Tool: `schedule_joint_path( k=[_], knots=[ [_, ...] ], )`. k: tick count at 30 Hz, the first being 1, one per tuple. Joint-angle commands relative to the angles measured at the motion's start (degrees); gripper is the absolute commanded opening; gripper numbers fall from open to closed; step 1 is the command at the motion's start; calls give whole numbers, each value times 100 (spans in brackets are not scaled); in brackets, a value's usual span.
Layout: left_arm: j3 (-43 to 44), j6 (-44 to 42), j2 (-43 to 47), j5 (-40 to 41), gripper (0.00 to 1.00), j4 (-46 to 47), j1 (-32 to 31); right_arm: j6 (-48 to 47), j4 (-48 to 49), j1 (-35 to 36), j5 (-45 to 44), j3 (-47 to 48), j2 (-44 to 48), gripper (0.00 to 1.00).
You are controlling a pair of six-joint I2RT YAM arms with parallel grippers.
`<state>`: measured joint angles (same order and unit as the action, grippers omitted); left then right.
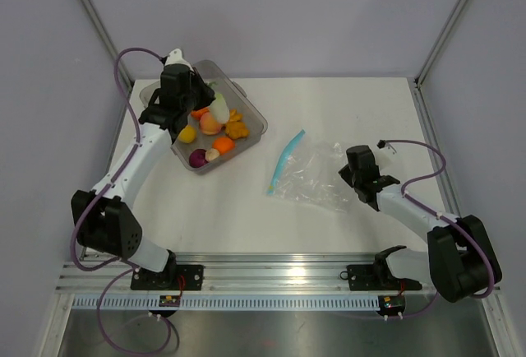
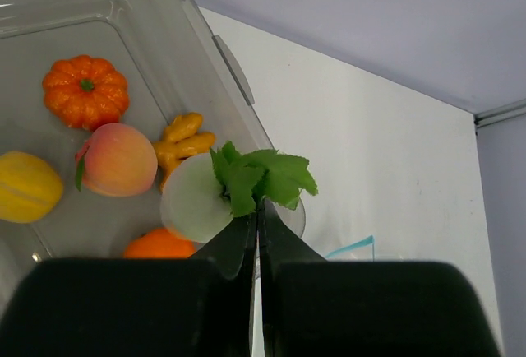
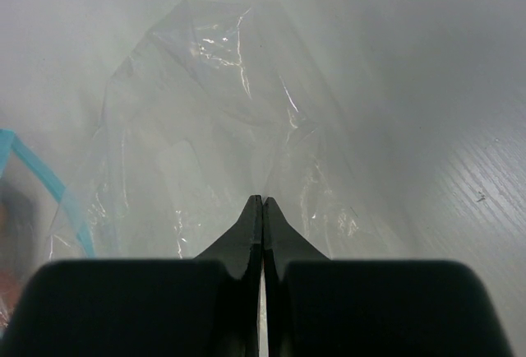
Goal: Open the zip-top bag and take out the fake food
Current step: Place the fake vegetable in the bin.
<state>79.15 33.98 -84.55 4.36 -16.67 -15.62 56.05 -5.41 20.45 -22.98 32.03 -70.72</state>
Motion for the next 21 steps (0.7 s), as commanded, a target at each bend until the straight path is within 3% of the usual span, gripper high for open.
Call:
schedule_joint_path(
  k=[1, 8, 10, 12, 14, 16, 21],
  knots=[
    [258, -225, -316, 39, 0, 75, 164, -121, 137, -41, -259, 321, -56, 0],
    [92, 38, -817, -312, 0, 348, 533, -138, 58, -41, -374, 470, -188, 0],
    [13, 100, -957, -400, 14, 427, 551, -156, 22, -41, -365, 497, -197, 0],
    [-66, 171, -984, -401, 45, 454, 560, -147, 22, -41, -374, 488, -179, 0],
    [-93, 249, -958, -383, 61, 471, 560, -147, 40, -41, -374, 479, -162, 0],
    [-146, 267, -888, -375, 71, 445, 560, -182, 22, -41, -426, 497, -135, 0],
    [-409, 372, -387, -374, 77, 340, 560, -112, 137, -102, -532, 576, -283, 0]
  ],
)
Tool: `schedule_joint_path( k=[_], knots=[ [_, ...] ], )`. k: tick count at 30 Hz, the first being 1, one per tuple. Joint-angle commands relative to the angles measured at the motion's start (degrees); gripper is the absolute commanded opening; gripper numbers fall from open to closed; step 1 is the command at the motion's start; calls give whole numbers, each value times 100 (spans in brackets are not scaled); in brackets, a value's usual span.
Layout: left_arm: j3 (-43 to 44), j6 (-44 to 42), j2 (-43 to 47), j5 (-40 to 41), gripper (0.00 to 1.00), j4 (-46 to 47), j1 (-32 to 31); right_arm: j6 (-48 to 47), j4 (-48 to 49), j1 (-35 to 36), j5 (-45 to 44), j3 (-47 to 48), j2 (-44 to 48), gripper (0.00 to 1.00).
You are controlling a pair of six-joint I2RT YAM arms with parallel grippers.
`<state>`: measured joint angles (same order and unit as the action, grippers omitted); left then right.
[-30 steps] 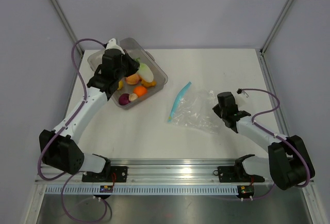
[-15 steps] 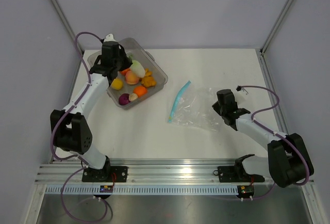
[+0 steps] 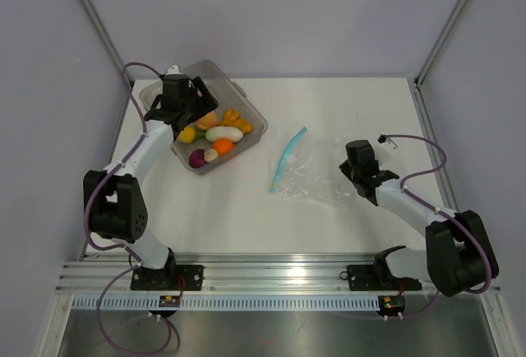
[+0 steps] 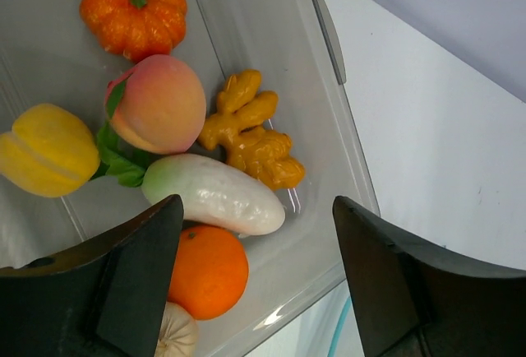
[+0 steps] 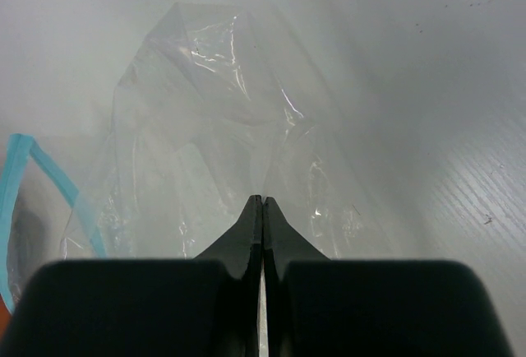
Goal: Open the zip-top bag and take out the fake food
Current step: Place the fake vegetable in the bin.
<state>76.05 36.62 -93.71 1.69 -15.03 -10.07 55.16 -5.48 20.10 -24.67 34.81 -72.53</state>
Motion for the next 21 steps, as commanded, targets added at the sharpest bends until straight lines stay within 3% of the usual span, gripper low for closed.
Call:
schedule_joint_path(
  k=[1, 13, 21],
  knots=[
    [-169, 134, 616, -134, 77, 158, 5, -14, 108, -111, -364, 438, -173, 0],
    [-1627, 662, 2285, -538, 79, 403, -153, -119, -172, -278, -522, 2088, -1508, 0],
    [-2612, 662, 2753, -863, 80, 1000, -180, -461, -455, -287, -337, 3575, -2695, 0]
  ],
)
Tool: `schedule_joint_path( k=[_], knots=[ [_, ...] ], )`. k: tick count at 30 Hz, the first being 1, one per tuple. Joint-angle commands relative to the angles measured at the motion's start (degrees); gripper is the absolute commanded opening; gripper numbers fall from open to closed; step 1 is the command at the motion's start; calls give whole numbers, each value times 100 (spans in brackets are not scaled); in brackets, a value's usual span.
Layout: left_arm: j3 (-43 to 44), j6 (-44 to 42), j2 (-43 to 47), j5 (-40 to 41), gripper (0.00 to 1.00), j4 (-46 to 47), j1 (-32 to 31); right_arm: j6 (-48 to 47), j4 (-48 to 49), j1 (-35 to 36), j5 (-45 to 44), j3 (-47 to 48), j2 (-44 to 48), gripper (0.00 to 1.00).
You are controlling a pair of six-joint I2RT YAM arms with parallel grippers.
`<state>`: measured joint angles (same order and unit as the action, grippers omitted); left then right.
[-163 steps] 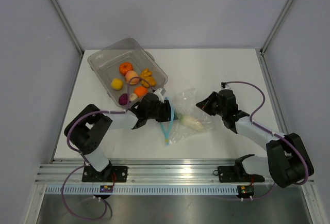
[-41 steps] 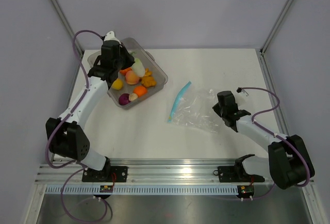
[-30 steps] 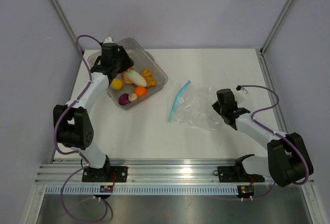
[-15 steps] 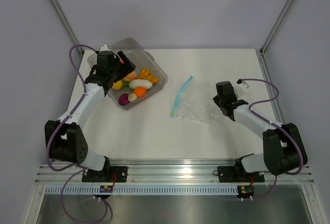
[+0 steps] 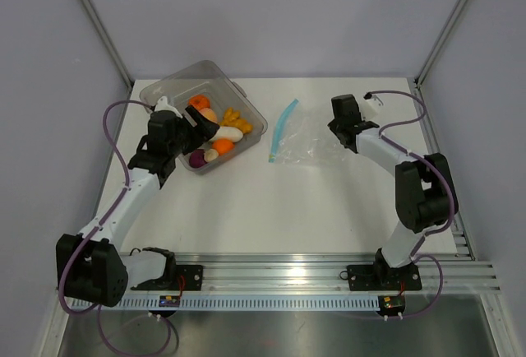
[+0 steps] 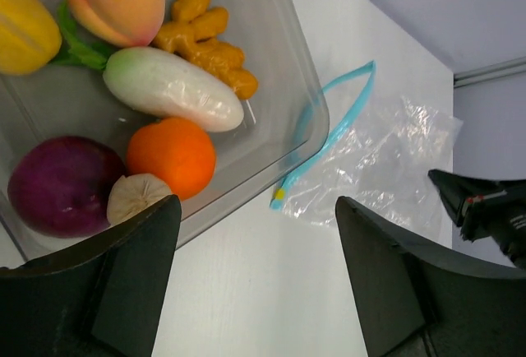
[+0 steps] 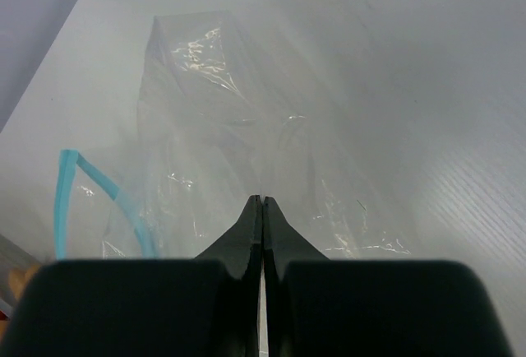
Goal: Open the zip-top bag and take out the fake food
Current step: Place the fake vegetable in the bin, then reset both arms
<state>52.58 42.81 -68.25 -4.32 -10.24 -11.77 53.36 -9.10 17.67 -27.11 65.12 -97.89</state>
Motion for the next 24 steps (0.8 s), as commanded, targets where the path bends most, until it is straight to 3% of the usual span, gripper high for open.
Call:
schedule_joint_path(
  k=[1, 3, 4, 5, 8, 11, 12, 15, 17, 24],
  knots=[
    [-422, 52, 224, -271, 80, 575, -1, -378, -144, -62, -66, 667, -239, 0],
    [-520, 35, 215, -359, 80, 689, -10, -703, -302, -88, 109, 1096, -441, 12],
    [-538, 17, 189, -368, 80, 690, -10, -844, -416, -97, 214, 1212, -494, 22],
    [-564, -9, 180, -359, 80, 707, -10, -1019, -495, -97, 372, 1309, -538, 39],
    [-564, -71, 215, -368, 81, 690, -1, -1117, -488, -97, 566, 1337, -390, 62],
    [-538, -159, 321, -272, 81, 620, -1, -1144, -364, -97, 751, 1170, -135, 71],
    [-538, -167, 364, -263, 82, 594, -1, -1170, -381, -97, 804, 1169, -73, 79],
    [-564, -255, 505, -236, 82, 488, -1, -1284, -645, -97, 857, 1205, 216, 89],
    [-652, -282, 672, -236, 82, 488, -1, -1416, -899, -97, 822, 1152, 531, 90],
    [-1064, -308, 1155, -447, 84, 514, -1, -2206, -541, -80, 1208, -243, 1956, 98]
  ],
)
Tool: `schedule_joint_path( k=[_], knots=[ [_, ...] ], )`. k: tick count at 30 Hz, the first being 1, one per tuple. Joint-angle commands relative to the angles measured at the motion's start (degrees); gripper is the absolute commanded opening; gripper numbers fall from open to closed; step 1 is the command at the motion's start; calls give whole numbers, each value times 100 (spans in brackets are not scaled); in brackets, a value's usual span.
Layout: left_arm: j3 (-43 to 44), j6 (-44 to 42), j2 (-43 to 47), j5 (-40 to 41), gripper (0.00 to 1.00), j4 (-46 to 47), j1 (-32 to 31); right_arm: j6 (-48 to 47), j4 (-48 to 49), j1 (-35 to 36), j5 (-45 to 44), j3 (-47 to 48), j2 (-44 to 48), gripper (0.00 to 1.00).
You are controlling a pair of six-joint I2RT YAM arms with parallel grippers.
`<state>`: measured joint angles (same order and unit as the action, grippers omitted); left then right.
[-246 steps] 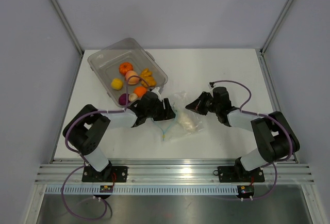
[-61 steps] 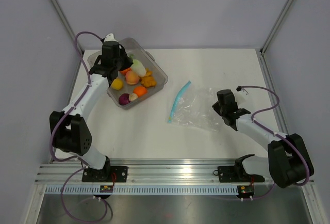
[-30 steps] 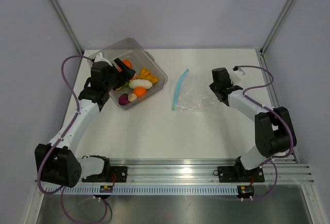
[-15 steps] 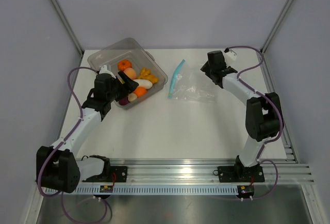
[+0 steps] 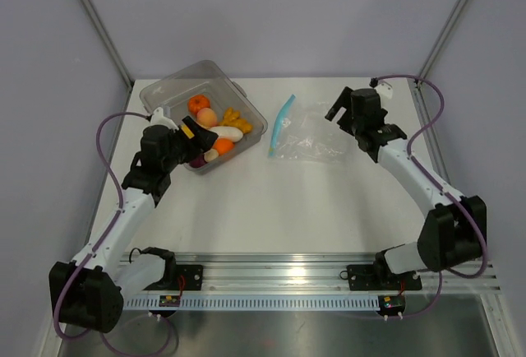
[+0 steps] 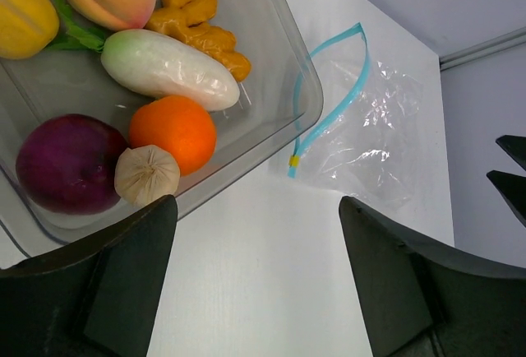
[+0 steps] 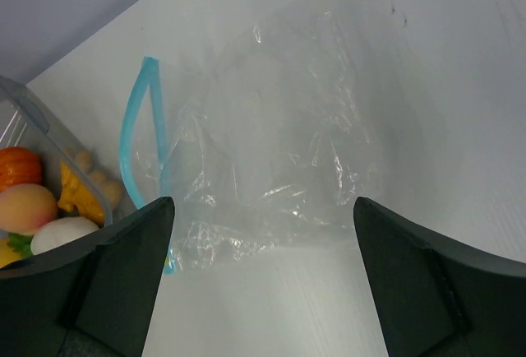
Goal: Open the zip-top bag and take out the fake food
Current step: Reset both arms
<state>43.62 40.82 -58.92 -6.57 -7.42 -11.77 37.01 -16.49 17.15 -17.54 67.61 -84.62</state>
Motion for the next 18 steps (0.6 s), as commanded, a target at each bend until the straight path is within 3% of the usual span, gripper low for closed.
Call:
schedule_joint_path(
  k=[1, 4, 13, 18],
  knots=[
    [-239, -109, 310, -248, 83, 258, -1, -607, 251, -27, 425, -643, 805, 98],
    [-459, -65, 696, -301, 84, 346, -1, -494, 550, 34, 1162, -1144, 1578, 100],
    [-1118, 23, 1944, -766, 85, 487, -1, -143, 471, 193, 1718, -2454, 3451, 100],
    [-1320, -82, 2568, -820, 86, 128, -1, 34, 393, 193, 1736, -3165, 4400, 100]
  ],
)
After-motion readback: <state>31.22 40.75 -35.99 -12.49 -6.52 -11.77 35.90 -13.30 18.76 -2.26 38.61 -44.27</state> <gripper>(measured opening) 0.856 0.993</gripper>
